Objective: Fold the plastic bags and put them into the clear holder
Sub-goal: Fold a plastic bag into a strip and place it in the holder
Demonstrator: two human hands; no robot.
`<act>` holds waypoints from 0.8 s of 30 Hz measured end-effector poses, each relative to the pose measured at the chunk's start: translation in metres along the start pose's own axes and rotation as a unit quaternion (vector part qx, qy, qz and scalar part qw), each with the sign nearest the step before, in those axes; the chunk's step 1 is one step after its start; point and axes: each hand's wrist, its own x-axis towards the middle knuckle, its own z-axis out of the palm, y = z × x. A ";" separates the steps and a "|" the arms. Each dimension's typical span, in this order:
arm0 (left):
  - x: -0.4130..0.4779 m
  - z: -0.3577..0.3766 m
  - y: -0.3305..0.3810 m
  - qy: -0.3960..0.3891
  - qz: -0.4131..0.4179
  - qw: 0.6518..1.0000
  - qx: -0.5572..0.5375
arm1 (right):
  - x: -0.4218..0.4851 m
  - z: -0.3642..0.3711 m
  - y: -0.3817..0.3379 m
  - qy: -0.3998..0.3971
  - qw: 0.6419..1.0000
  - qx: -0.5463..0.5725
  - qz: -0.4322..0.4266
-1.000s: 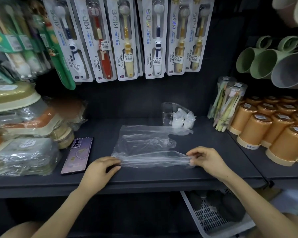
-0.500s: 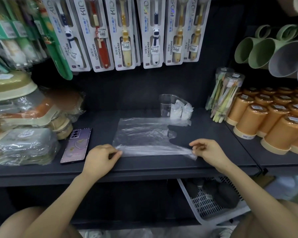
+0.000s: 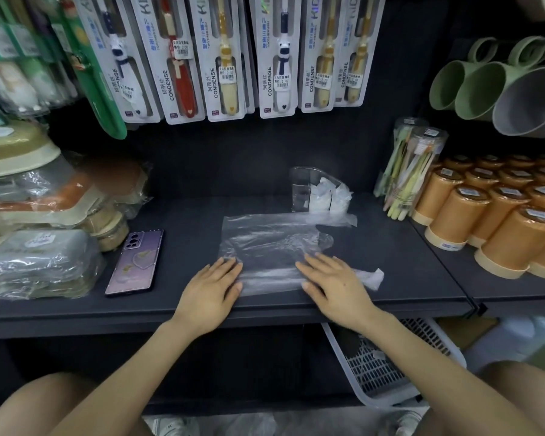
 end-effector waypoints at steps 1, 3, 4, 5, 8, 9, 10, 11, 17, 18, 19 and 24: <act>-0.001 0.000 -0.001 -0.015 -0.009 1.000 0.000 | -0.005 0.004 0.006 -0.043 0.999 -0.011 0.009; -0.005 -0.002 -0.002 -0.029 -0.018 0.999 0.012 | -0.015 0.006 0.023 -0.090 0.995 -0.013 0.038; -0.007 -0.004 -0.002 -0.031 -0.020 0.999 0.013 | -0.021 0.004 0.031 -0.099 0.994 -0.012 0.045; -0.009 -0.006 -0.001 -0.030 -0.023 0.999 0.005 | -0.026 0.000 0.036 -0.105 0.993 -0.007 0.047; -0.012 -0.009 -0.005 0.014 -0.019 0.999 -0.034 | -0.031 -0.012 0.038 -0.069 0.994 0.062 0.050; -0.010 -0.010 -0.007 0.041 -0.015 0.998 -0.046 | -0.027 -0.015 0.034 -0.041 0.995 0.076 0.047; -0.008 -0.012 -0.008 0.075 -0.012 0.995 -0.058 | -0.020 -0.018 0.027 -0.015 0.996 0.075 0.043; -0.005 -0.014 -0.009 0.105 -0.012 0.992 -0.069 | -0.011 -0.019 0.018 0.000 0.997 0.069 0.038; 0.045 -0.017 0.005 0.035 -0.073 0.997 -0.004 | 0.050 0.010 -0.049 -0.042 0.999 0.000 -0.012; 0.051 -0.011 0.003 -0.002 -0.083 0.996 0.018 | 0.053 0.016 -0.052 -0.064 0.998 -0.006 -0.019; 0.055 -0.004 0.000 -0.033 -0.090 0.995 0.037 | 0.053 0.020 -0.050 -0.086 0.996 -0.011 -0.018; 0.052 0.010 -0.010 -0.088 -0.091 0.990 0.058 | 0.031 0.010 -0.006 -0.100 0.994 -0.031 0.014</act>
